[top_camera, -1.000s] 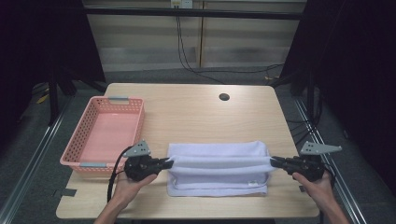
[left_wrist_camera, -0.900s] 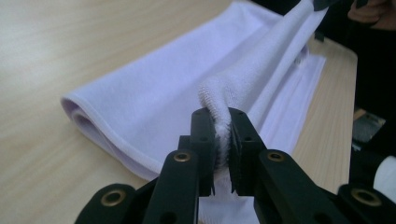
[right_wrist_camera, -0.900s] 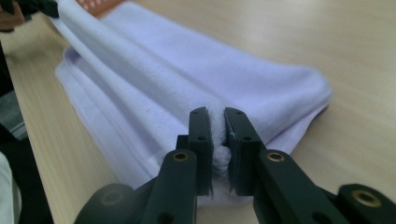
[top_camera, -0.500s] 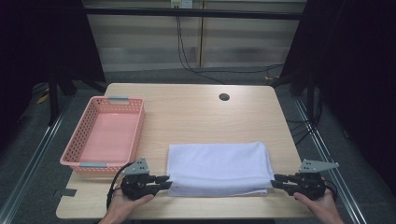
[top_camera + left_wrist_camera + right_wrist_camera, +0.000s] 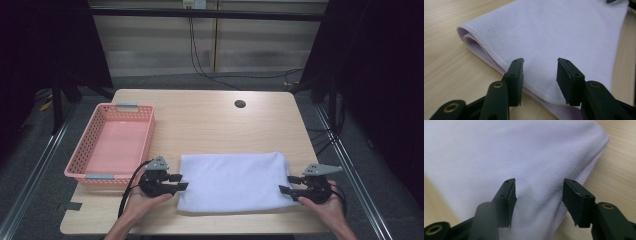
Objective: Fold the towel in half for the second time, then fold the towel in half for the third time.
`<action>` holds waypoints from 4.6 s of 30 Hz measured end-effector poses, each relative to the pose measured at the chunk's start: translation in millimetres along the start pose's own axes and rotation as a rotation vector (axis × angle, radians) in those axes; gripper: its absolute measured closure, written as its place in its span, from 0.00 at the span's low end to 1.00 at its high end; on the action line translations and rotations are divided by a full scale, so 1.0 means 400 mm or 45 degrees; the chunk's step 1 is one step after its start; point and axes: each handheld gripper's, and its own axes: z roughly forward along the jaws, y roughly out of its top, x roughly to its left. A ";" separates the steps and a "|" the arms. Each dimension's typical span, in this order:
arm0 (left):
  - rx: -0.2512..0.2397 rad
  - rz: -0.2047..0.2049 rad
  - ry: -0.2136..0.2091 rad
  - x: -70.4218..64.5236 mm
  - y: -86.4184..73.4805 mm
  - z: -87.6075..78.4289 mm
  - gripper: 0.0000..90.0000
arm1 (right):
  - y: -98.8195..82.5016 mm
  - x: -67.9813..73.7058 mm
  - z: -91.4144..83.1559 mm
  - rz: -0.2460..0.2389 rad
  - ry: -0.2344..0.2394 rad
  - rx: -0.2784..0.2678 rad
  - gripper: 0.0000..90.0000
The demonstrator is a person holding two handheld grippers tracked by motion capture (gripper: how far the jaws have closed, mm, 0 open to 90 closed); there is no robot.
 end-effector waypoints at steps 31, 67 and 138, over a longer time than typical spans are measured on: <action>-0.002 -0.023 -0.005 0.011 0.056 0.077 0.41 | -0.024 0.058 -0.078 0.057 -0.021 -0.134 0.45; -0.058 -0.129 0.083 0.089 0.103 0.095 0.36 | 0.210 0.487 0.356 -0.459 0.448 0.107 0.32; -0.197 -0.205 -0.054 0.118 0.181 0.013 0.87 | 0.335 0.475 0.263 -0.325 0.541 -0.091 0.85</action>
